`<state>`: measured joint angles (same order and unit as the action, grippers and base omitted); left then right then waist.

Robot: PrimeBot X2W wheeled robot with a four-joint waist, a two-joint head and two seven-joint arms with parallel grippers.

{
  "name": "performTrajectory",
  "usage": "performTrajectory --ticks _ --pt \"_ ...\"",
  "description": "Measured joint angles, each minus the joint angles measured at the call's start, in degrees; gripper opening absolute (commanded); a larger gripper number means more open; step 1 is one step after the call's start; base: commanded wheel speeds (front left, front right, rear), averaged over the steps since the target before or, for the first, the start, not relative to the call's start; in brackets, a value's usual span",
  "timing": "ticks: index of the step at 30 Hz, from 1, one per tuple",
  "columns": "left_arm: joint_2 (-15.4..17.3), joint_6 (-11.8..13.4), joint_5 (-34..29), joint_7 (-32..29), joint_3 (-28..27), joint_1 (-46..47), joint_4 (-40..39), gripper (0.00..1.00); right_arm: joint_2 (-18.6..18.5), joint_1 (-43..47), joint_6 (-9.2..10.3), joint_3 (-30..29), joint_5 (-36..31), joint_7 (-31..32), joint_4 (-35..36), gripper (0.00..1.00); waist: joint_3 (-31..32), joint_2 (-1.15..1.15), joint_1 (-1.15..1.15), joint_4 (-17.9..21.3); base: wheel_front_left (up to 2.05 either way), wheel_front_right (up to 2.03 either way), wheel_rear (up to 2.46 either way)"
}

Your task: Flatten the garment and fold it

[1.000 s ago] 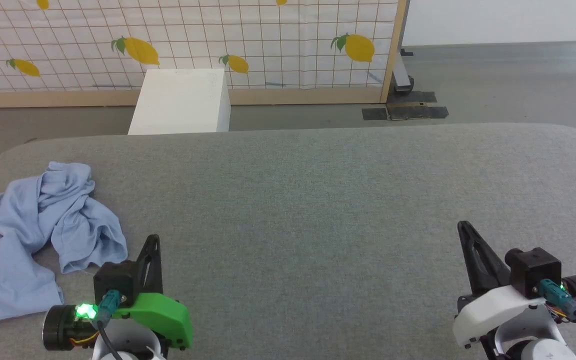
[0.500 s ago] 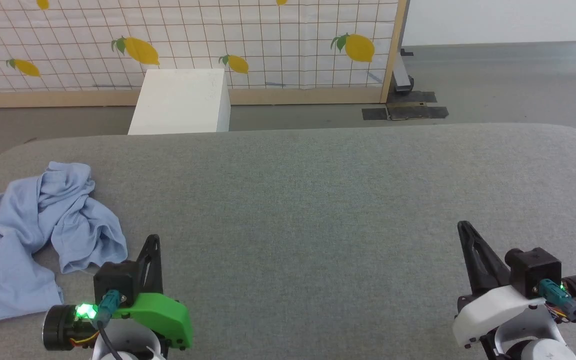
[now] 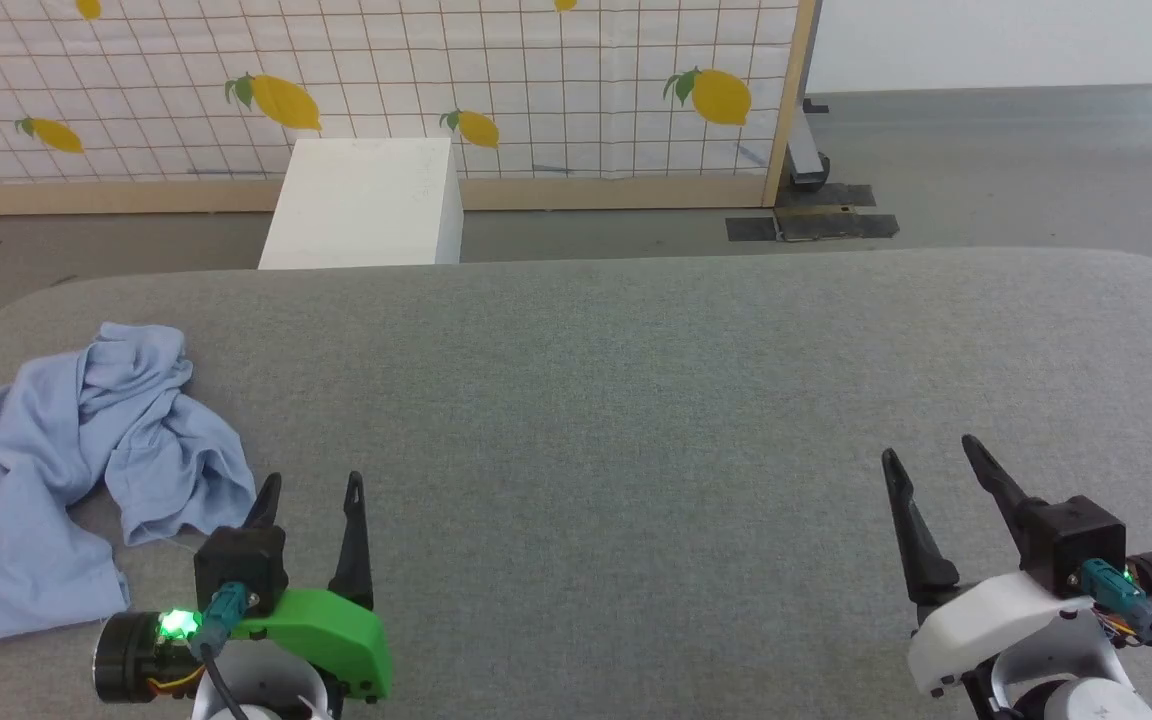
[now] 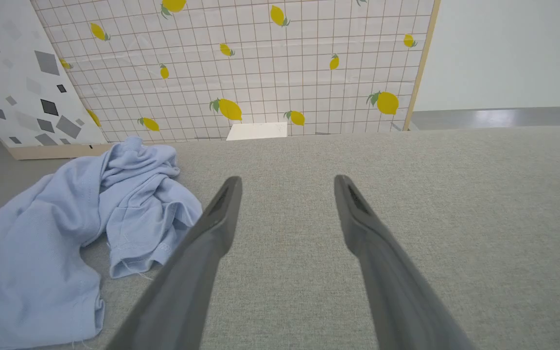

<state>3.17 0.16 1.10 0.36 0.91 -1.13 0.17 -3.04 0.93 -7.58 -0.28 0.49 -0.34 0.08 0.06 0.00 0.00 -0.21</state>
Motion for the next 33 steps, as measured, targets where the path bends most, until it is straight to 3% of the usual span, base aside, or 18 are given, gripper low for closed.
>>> performTrajectory --ticks 33 --pt "0.57 2.98 3.87 3.88 0.55 0.08 2.70 1.00 0.01 0.02 0.00 1.34 1.56 -3.22 -2.25 1.00 0.60 0.00 0.00 -9.91 0.00 0.00 0.00"
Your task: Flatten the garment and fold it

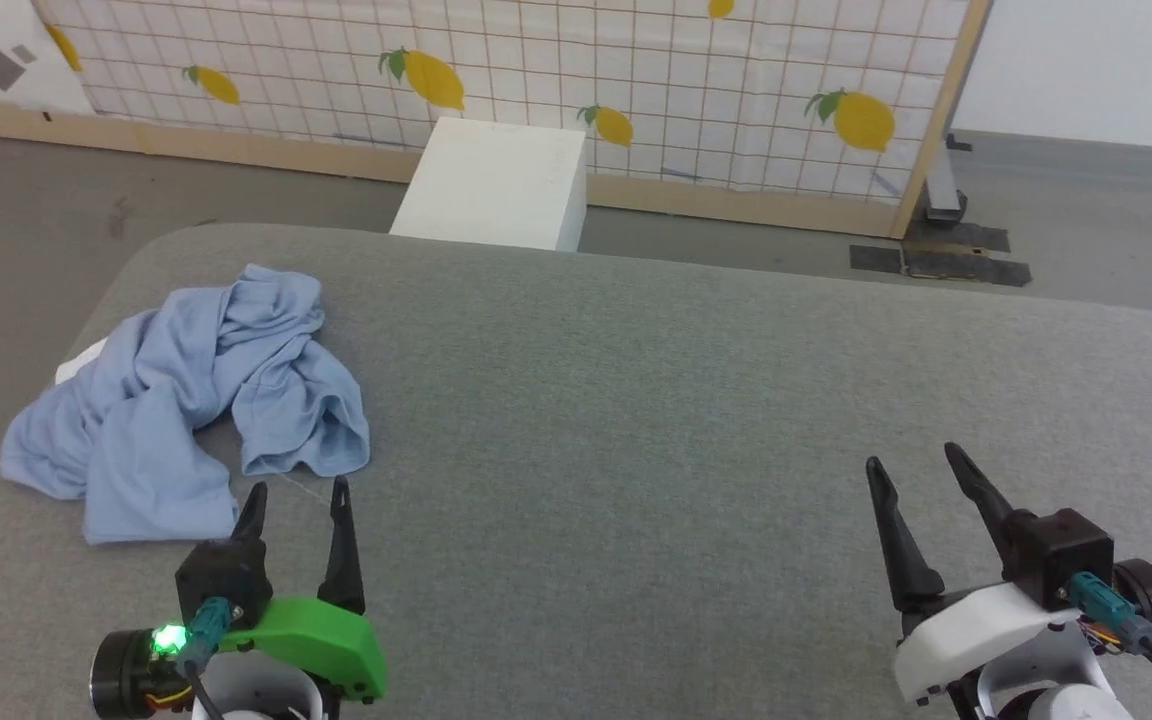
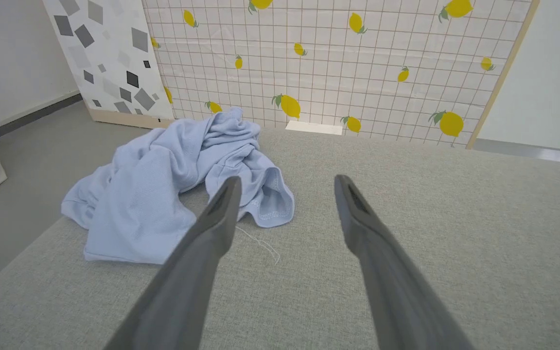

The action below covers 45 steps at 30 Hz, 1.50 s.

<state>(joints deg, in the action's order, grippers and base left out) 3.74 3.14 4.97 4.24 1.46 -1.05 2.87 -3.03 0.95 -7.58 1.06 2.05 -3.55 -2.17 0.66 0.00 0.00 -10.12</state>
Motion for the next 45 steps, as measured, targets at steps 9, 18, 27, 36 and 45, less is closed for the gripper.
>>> performTrajectory --ticks 9,18,27,36,45 --pt "0.26 0.73 0.83 1.43 -0.62 -0.07 0.11 1.00 0.01 -0.01 0.00 0.83 0.58 -1.07 -0.66 1.00 0.13 0.00 0.00 -2.92 0.00 0.00 0.00" --pt "0.49 1.32 1.67 2.44 -0.82 -0.11 0.60 1.00 0.01 -0.01 0.00 1.49 1.05 -1.97 -1.02 1.00 0.44 0.00 0.00 -5.39 0.00 0.00 0.00" --pt "1.19 1.99 3.04 3.48 -0.94 -0.18 1.66 1.00 0.01 -0.01 0.00 2.21 1.57 -2.81 -1.48 1.00 0.87 0.00 0.00 -7.95 0.00 0.00 0.00" --pt "1.59 2.43 3.97 4.44 -0.89 -0.20 2.41 1.00 0.02 -0.01 0.01 2.41 2.16 -3.55 -2.07 1.00 1.03 0.00 0.00 -10.48 0.00 0.00 0.00" --pt "1.76 2.67 4.68 5.52 -0.81 -0.19 3.20 1.00 0.02 -0.03 0.00 2.38 2.61 -4.32 -2.48 1.00 0.90 0.00 0.00 -12.98 0.00 0.00 0.00"
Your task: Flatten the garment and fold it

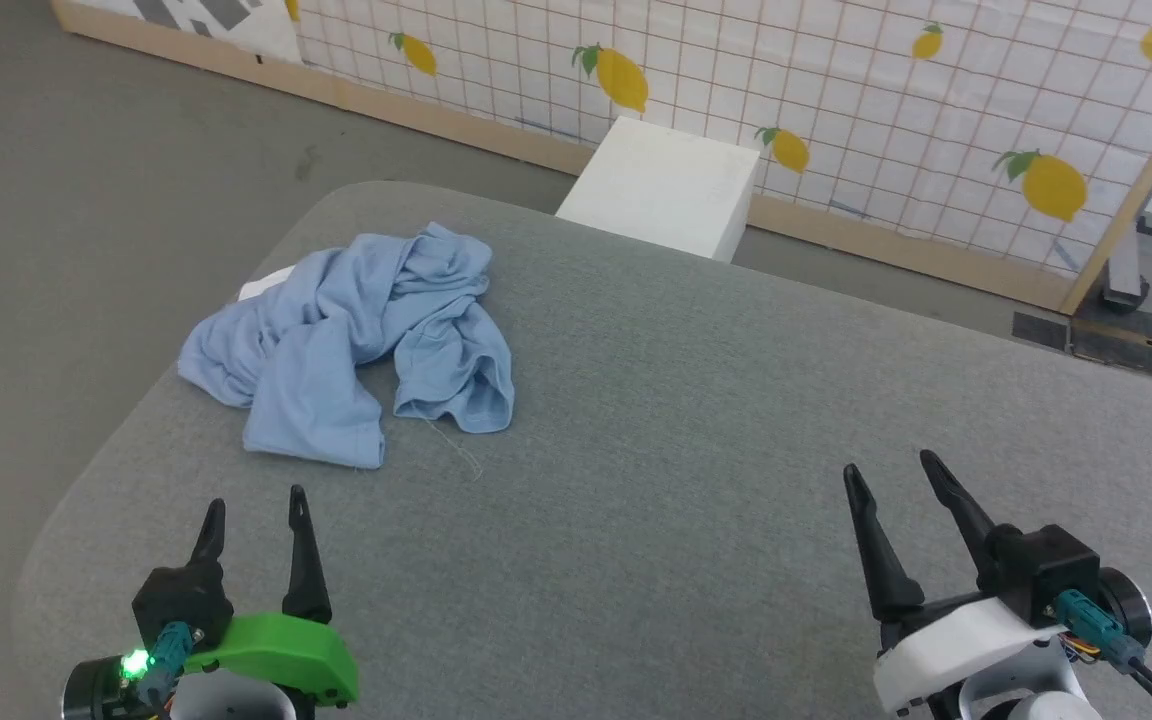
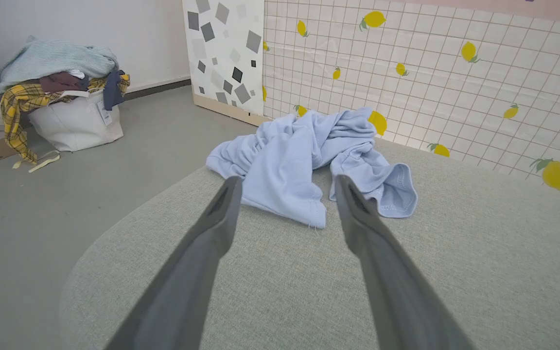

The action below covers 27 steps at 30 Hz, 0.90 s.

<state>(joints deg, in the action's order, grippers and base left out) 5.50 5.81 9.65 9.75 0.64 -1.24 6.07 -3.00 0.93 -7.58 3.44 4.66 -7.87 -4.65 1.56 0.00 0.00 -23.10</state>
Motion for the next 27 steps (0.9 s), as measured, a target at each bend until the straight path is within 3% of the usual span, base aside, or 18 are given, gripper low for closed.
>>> performTrajectory --ticks 27 --pt "0.51 1.08 3.02 3.14 -0.54 0.00 2.33 1.00 0.04 -0.03 0.00 1.10 2.25 -2.75 -1.86 1.00 0.35 0.00 0.00 -7.34 0.00 0.00 0.00"
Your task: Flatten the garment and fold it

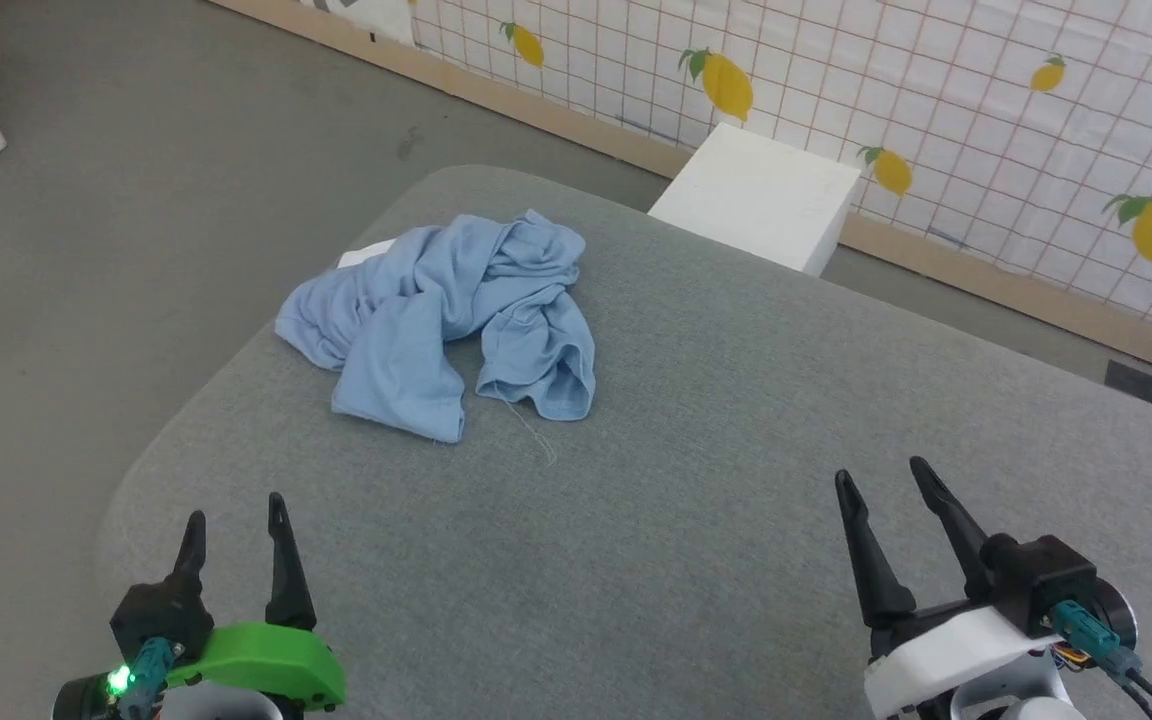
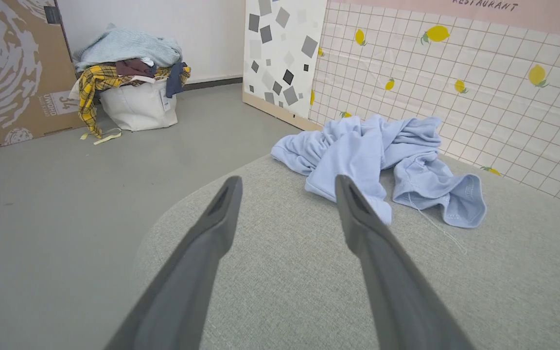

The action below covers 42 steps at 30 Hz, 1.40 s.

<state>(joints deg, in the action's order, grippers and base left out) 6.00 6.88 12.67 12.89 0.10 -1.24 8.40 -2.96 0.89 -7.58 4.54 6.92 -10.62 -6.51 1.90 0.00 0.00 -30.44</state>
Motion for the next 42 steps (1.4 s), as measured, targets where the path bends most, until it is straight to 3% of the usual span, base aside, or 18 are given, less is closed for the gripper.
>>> performTrajectory --ticks 14,21,28,38,42 --pt "-0.02 0.21 3.42 1.55 0.02 0.77 1.48 1.00 0.03 -0.01 0.00 0.32 0.71 -1.25 -0.63 1.00 -0.02 0.00 0.00 -3.90 0.00 0.00 0.00" --pt "0.74 -2.89 6.42 -5.66 1.53 15.49 5.25 1.00 0.11 -0.22 0.00 -0.18 -0.56 -0.14 1.12 1.00 -2.38 0.00 0.00 -3.75 0.00 0.00 0.00" --pt "2.38 -3.25 10.21 -12.00 -0.89 32.88 14.99 1.00 0.12 -4.66 0.00 1.47 -3.81 2.58 5.14 1.00 -7.24 0.00 0.00 -1.14 0.00 0.00 0.00" --pt "12.01 -3.76 16.06 -27.66 -6.11 49.34 24.72 1.00 0.16 -10.94 0.00 3.55 -5.99 3.80 8.93 1.00 -18.84 0.00 0.01 6.27 0.00 0.00 0.00" --pt "13.32 -2.92 18.27 -33.56 -7.26 51.59 25.82 1.00 0.12 -12.24 0.00 3.66 -5.67 3.33 8.94 1.00 -24.44 0.00 0.01 9.89 0.00 0.00 0.00"
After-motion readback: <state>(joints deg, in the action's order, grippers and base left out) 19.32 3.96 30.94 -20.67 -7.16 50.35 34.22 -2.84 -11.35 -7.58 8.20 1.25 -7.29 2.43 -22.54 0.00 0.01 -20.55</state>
